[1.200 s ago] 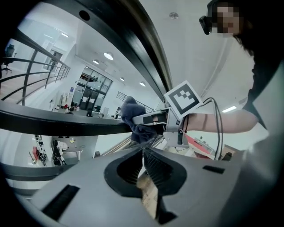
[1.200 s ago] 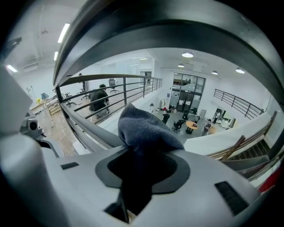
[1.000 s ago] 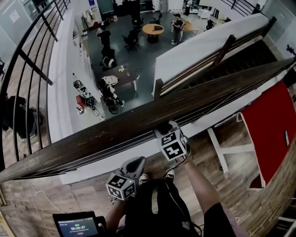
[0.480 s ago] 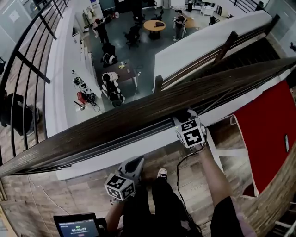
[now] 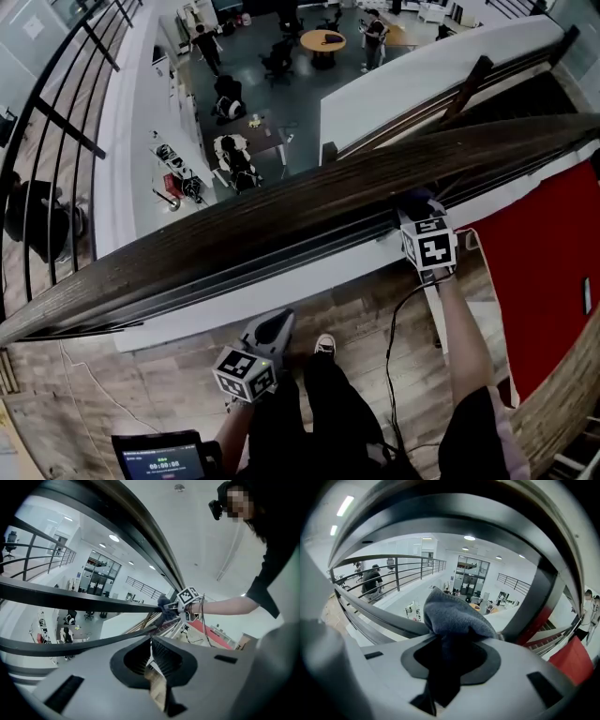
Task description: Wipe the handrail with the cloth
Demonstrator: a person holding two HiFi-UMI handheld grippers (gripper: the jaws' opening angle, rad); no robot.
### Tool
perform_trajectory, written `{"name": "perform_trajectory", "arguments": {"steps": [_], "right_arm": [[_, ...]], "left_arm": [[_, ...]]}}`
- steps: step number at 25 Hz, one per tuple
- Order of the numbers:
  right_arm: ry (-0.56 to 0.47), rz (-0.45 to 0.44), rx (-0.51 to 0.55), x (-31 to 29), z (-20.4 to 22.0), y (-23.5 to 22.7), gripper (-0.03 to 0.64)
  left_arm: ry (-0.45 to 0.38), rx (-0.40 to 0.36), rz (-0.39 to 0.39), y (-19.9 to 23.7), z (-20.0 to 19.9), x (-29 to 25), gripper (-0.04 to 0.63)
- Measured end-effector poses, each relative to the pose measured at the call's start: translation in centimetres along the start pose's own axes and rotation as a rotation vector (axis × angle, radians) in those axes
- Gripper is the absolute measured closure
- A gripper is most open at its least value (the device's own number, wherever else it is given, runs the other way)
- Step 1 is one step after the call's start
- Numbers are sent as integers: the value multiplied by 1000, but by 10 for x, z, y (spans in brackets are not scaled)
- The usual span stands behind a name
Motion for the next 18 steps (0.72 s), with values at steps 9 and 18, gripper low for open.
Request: {"name": "perform_trajectory", "arguments": {"steps": [9,18], "right_arm": [[-34,23,-30,10,9,12,508],[20,-162,-49,-14,57,162,508]], "left_arm": [[20,-9,-8,2,15,4,595],[29,-15,-15,40,38,31,595]]}}
Point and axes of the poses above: the fingertips, and each gripper's own axes: x backward along the fingers, y to its left, z out of its underside, the point moved 2 cm from there along x, backward along the fingers, and after that the axes turned 5 degrees about -z, right-handed, at the moved point
